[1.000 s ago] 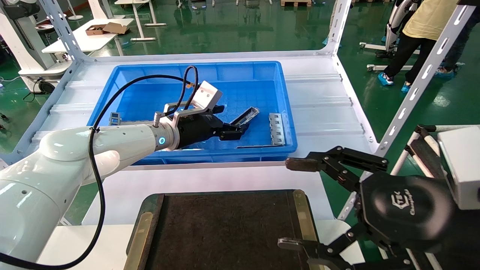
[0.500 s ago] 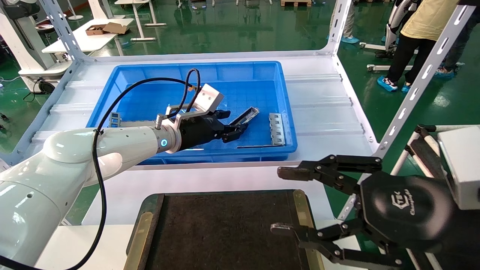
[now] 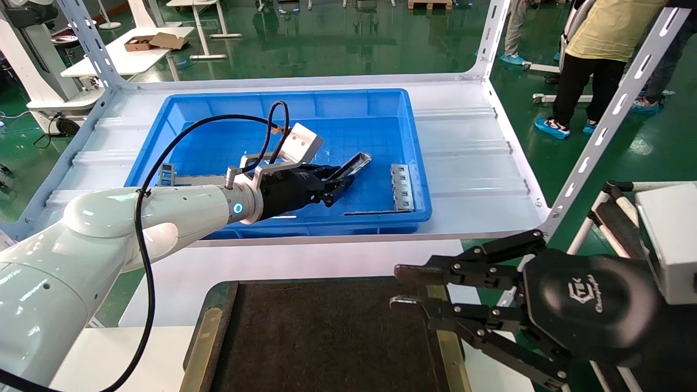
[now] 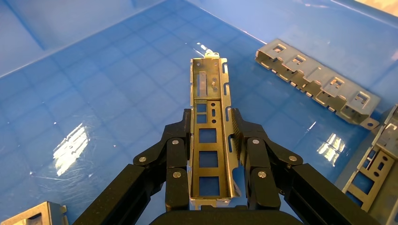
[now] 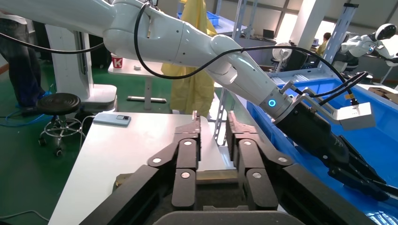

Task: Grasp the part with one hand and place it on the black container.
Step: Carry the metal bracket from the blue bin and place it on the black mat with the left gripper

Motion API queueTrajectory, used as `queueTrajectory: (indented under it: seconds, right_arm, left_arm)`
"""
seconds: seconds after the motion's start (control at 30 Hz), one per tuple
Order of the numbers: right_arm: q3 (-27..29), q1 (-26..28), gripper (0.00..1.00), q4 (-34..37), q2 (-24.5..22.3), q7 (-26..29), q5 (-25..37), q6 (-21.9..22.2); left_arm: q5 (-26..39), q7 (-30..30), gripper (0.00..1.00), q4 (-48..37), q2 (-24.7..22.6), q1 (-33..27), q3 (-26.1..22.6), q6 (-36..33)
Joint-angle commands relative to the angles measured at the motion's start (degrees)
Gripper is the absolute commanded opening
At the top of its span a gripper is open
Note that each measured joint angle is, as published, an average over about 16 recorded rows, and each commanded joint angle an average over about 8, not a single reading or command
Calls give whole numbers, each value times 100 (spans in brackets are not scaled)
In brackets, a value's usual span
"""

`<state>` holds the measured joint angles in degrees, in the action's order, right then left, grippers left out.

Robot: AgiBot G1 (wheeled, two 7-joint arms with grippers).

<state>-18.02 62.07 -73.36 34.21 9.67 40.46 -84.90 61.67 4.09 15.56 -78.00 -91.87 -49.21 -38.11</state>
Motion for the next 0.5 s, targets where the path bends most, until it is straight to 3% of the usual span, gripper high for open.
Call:
queueTrajectory:
  seconds: [0.03, 0.27, 0.5]
  right_arm:
    - [0, 0, 0, 0, 0, 0, 0, 0]
    - [-2, 0, 0, 0, -1, -1, -1, 1]
    - [-3, 1, 0, 0, -1, -2, -2, 1]
  left_arm:
    - [-72, 11, 0, 7, 0, 0, -35, 16]
    - [-443, -261, 0, 28, 80, -150, 39, -312]
    - [-881, -726, 0, 72, 423, -255, 268, -1538]
